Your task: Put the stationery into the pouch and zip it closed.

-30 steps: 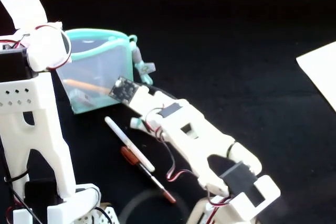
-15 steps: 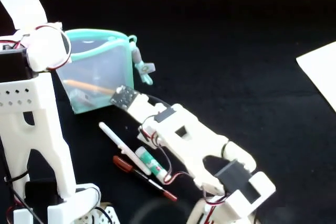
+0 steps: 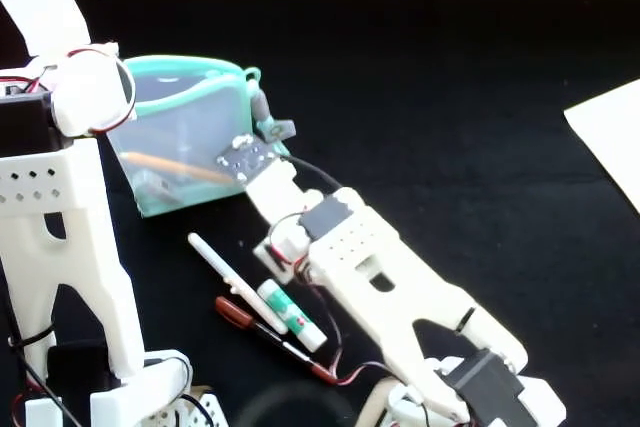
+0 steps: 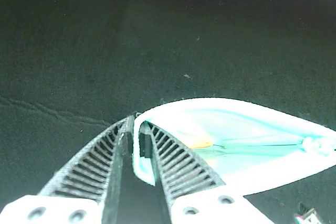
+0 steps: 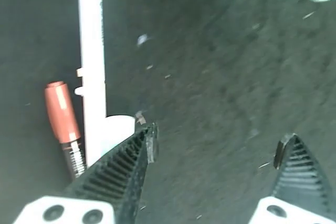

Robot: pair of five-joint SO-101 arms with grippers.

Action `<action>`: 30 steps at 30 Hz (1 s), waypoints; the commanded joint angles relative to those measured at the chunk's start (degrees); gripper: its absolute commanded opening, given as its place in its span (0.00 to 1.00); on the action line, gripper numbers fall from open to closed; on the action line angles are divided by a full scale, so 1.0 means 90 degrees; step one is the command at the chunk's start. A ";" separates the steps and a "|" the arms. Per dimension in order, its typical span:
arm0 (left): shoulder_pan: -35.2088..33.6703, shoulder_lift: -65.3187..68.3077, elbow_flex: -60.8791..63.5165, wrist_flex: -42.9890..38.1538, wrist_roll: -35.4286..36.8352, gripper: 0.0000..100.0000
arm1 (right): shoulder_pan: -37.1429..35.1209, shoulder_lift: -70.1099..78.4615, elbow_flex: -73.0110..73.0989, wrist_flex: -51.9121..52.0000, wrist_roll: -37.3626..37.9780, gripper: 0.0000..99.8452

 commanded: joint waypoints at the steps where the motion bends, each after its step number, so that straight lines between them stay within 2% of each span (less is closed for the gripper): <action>1: 0.0015 0.0063 0.0122 0.0039 0.0029 0.01 | -0.0591 -0.0259 -0.0269 0.0269 -0.0371 0.36; 9: 0.0015 0.0063 0.0122 0.0049 0.0029 0.01 | -0.1538 -0.0200 -0.0249 0.0230 -0.1114 0.36; 18: 0.0024 0.0063 0.0132 0.0049 0.0029 0.01 | -0.1206 -0.0190 0.1441 -0.1060 -0.1582 0.36; 30: 0.0044 0.0063 0.0132 0.0049 0.0029 0.01 | -0.1548 -0.0093 0.1656 -0.1304 -0.1866 0.36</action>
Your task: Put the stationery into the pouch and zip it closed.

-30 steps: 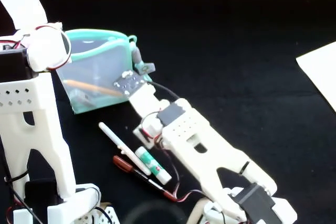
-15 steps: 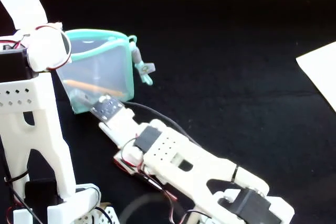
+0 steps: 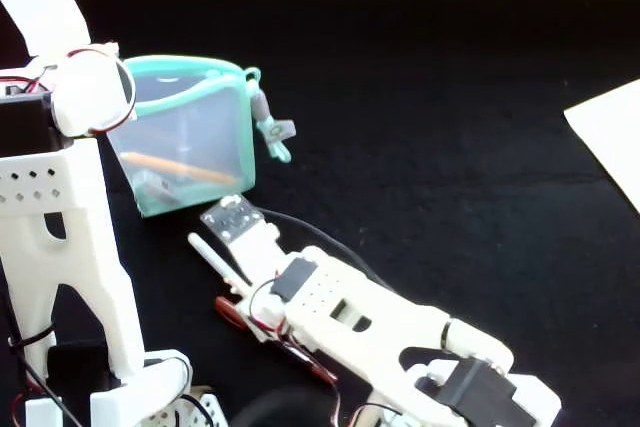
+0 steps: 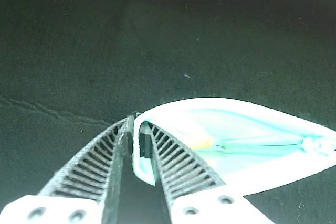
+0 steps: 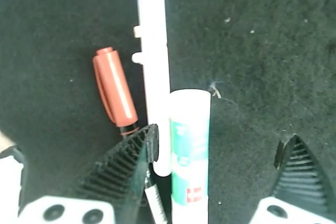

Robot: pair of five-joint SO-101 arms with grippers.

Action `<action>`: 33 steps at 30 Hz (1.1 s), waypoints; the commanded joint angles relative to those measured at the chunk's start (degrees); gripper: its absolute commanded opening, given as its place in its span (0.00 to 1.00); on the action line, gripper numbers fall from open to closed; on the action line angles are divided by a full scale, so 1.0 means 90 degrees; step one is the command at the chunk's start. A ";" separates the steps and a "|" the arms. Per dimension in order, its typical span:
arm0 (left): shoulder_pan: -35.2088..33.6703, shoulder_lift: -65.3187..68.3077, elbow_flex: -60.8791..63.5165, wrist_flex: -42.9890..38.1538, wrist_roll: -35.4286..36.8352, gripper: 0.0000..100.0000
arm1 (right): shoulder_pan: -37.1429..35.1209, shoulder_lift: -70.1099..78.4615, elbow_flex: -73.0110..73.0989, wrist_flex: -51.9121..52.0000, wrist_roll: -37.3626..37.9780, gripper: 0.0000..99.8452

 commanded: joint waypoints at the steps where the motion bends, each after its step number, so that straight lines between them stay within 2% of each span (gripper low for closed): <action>1: 0.0044 0.0063 0.0132 0.0049 0.0029 0.01 | -0.0190 0.0015 0.0005 -0.0103 -0.0049 0.36; 10: 0.0044 0.0063 0.0425 0.0000 0.0029 0.01 | -0.0249 0.1089 -0.0054 -0.0122 -0.0381 0.36; 12: 0.0044 0.0063 0.0454 0.0000 0.0029 0.01 | -0.0249 0.1255 -0.0054 -0.0122 -0.0342 0.33; 14: 0.0044 0.0015 0.0425 0.0000 0.0029 0.01 | -0.0249 0.1402 -0.0054 -0.0337 -0.0303 0.24; 17: 0.0044 0.0005 0.0425 0.0000 0.0029 0.01 | -0.0249 0.1558 -0.0054 -0.0532 -0.0371 0.00; 19: 0.0044 0.0005 0.0435 0.0000 0.0029 0.01 | -0.0230 0.1578 -0.0063 -0.0542 -0.0371 0.03; 21: 0.0044 0.0005 0.0435 0.0000 0.0029 0.01 | -0.0210 0.1558 -0.0083 -0.0542 -0.0371 0.00; 27: 0.0044 0.0005 0.0435 0.0000 0.0029 0.01 | -0.0171 0.0904 -0.0142 -0.0523 -0.0313 0.01; 33: 0.0044 0.0015 0.0435 0.0000 0.0029 0.01 | 0.0444 -0.0415 -0.0171 -0.0210 -0.0137 0.01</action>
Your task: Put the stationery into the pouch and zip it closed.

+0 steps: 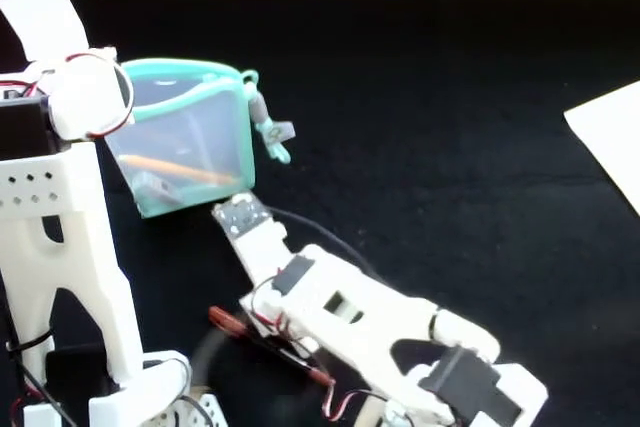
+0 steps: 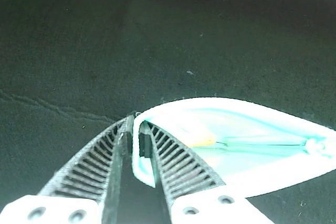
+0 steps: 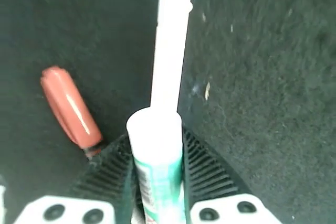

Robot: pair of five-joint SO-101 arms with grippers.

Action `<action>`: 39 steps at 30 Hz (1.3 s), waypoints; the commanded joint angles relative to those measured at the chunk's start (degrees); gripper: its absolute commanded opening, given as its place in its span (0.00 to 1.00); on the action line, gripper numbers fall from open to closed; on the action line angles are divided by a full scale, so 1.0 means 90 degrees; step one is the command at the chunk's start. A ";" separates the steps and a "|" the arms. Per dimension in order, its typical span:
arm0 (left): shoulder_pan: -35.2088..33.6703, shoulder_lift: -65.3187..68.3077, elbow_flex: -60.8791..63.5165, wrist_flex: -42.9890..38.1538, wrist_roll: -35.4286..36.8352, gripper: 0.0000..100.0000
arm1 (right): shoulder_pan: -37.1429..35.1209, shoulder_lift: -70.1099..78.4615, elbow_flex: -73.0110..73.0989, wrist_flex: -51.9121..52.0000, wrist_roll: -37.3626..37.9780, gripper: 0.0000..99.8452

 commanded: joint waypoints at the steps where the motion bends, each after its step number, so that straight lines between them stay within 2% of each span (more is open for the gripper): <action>1: 0.0044 0.0034 0.0190 0.0000 0.0029 0.01 | 0.0493 -0.1079 -0.0142 0.0220 0.0264 0.01; 6: 0.0054 0.0034 0.0200 0.0000 0.0029 0.01 | 0.1206 -0.2291 -0.0230 0.0435 0.0527 0.01; 14: 0.0298 0.0044 0.0230 0.0059 0.0029 0.01 | 0.2105 -0.2877 -0.1538 0.0532 0.0586 0.01; 19: 0.0611 0.0024 0.0230 0.0059 0.0029 0.01 | 0.2115 -0.2955 -0.2701 0.0532 0.0586 0.01; 34: 0.0640 0.0073 0.0239 0.0195 0.0029 0.01 | 0.2076 -0.2154 -0.6911 0.0562 0.0576 0.01; 39: 0.0640 0.0073 0.0239 0.0195 0.0029 0.01 | 0.1773 -0.1998 -0.7810 0.1167 0.0664 0.01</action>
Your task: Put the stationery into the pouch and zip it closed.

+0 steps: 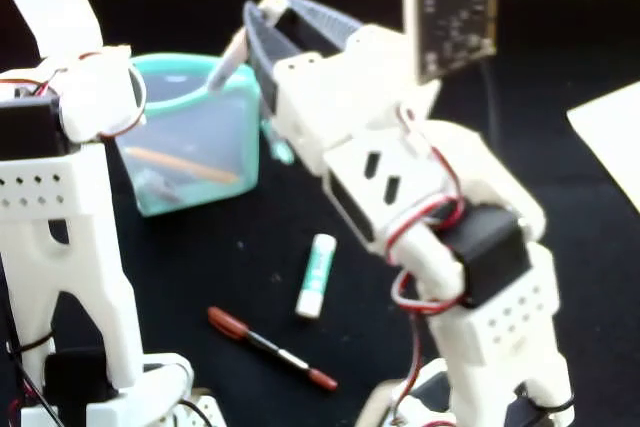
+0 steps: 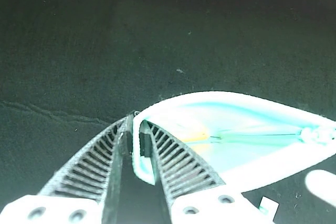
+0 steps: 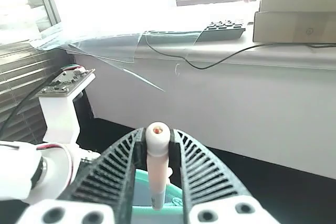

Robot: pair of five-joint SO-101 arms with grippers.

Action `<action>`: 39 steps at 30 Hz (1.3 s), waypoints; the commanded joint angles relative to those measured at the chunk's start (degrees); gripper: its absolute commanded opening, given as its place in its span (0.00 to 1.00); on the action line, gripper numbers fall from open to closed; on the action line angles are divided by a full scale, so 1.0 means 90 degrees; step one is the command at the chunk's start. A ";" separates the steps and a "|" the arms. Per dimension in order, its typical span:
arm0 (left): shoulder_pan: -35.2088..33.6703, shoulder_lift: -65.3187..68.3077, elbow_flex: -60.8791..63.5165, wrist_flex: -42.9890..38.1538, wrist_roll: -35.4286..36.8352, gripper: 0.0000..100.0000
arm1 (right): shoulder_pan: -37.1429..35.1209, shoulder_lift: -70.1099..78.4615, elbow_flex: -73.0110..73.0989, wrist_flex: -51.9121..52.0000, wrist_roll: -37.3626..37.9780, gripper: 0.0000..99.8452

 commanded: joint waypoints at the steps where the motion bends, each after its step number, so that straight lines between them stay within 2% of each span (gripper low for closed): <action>1: 0.0298 0.0073 0.0239 0.0195 0.0029 0.01 | -0.0269 0.0083 -0.0747 0.0269 0.0244 0.01; 11: 0.0288 0.0073 0.0239 0.0195 0.0029 0.01 | -0.0825 0.0718 -0.0923 0.0357 0.0332 0.01; 25: 0.0298 0.0073 0.0239 0.0137 0.0029 0.01 | -0.0796 0.2164 -0.2896 0.0161 0.0752 0.01; 39: 0.0298 0.0063 0.0239 0.0137 0.0029 0.01 | -0.0806 0.3082 -0.2945 0.0288 0.0879 0.01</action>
